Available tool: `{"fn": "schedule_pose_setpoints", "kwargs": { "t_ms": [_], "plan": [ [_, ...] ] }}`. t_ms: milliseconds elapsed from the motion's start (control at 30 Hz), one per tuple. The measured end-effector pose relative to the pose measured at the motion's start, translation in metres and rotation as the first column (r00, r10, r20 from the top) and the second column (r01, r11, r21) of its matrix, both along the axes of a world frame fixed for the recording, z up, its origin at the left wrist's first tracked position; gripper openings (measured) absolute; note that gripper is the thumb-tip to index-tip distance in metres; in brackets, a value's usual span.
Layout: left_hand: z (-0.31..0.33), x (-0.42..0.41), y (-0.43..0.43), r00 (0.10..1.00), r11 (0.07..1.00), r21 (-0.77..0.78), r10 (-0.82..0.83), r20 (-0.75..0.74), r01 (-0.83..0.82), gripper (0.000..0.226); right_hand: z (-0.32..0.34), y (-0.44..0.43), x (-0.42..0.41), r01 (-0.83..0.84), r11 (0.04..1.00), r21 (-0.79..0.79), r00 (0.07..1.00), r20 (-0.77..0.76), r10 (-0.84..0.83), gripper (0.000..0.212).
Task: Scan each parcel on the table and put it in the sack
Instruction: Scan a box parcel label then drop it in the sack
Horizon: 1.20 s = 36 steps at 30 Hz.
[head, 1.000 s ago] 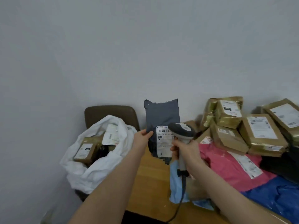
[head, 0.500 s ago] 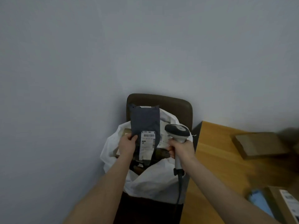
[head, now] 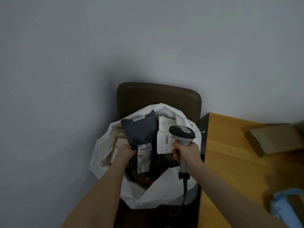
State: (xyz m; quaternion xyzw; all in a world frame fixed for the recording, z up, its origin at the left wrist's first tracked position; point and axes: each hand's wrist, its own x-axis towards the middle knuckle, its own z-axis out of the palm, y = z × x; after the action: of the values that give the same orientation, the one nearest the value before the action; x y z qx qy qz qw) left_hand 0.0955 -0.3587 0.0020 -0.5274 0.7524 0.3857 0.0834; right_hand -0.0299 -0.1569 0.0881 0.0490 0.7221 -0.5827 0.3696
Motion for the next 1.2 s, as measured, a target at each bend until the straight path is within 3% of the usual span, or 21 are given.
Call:
{"fn": "schedule_pose_setpoints", "kwargs": {
  "t_ms": [67, 167, 233, 267, 333, 400, 467, 500, 633, 800, 900, 1200],
  "plan": [
    [-0.012, -0.009, 0.003, 0.996, 0.997, 0.029, -0.071, 0.061, 0.069, 0.035, -0.007, 0.001, -0.005, 0.009, 1.0, 0.017, 1.0, 0.005, -0.009, 0.004],
    [-0.021, -0.014, 0.011, 0.993, 0.992, -0.064, 0.112, 0.039, -0.11, 0.018, -0.013, 0.007, -0.01, 0.018, 0.999, 0.041, 1.0, 0.017, -0.019, 0.002],
    [-0.019, -0.016, 0.017, 0.988, 0.965, -0.217, 0.154, 0.011, -0.148, 0.044, -0.015, 0.011, -0.014, 0.031, 0.998, 0.056, 0.999, 0.017, -0.032, 0.003],
    [-0.016, -0.017, 0.018, 0.997, 0.946, -0.317, 0.08, 0.01, -0.072, 0.052, -0.015, 0.012, -0.016, 0.042, 0.997, 0.057, 0.999, 0.018, -0.043, 0.003],
    [-0.009, -0.021, 0.022, 0.972, 0.87, -0.434, -0.205, 0.112, 0.234, 0.057, -0.012, 0.014, -0.019, 0.061, 0.997, 0.05, 0.998, 0.029, -0.062, 0.004],
    [-0.006, -0.027, 0.026, 0.88, 0.833, -0.296, -0.407, 0.246, 0.468, 0.056, -0.008, 0.017, -0.019, 0.071, 0.997, 0.026, 0.996, 0.052, -0.072, 0.005],
    [0.001, -0.029, 0.036, 0.844, 0.853, -0.137, -0.451, 0.29, 0.503, 0.054, 0.0, 0.029, -0.017, 0.105, 0.994, -0.024, 0.991, 0.086, -0.102, 0.006],
    [0.005, -0.03, 0.038, 0.852, 0.859, -0.149, -0.437, 0.288, 0.49, 0.052, 0.003, 0.033, -0.017, 0.121, 0.992, -0.044, 0.988, 0.1, -0.116, 0.006],
    [0.045, -0.047, 0.064, 0.92, 0.837, -0.382, -0.354, 0.166, 0.392, 0.04, 0.026, 0.071, -0.017, 0.199, 0.971, -0.134, 0.974, 0.137, -0.181, 0.009],
    [0.102, -0.094, 0.156, 0.889, 0.772, -0.478, -0.456, 0.041, 0.418, 0.038, 0.058, 0.156, -0.015, 0.29, 0.934, -0.207, 0.953, 0.15, -0.263, 0.011],
    [0.125, -0.117, 0.234, 0.817, 0.715, -0.493, -0.577, -0.016, 0.496, 0.038, 0.076, 0.223, -0.011, 0.33, 0.917, -0.225, 0.943, 0.12, -0.31, 0.013],
    [0.169, -0.154, 0.471, 0.577, 0.496, -0.519, -0.817, -0.005, 0.697, 0.044, 0.104, 0.434, 0.001, 0.509, 0.83, -0.228, 0.855, 0.02, -0.518, 0.016]
  ]
}}
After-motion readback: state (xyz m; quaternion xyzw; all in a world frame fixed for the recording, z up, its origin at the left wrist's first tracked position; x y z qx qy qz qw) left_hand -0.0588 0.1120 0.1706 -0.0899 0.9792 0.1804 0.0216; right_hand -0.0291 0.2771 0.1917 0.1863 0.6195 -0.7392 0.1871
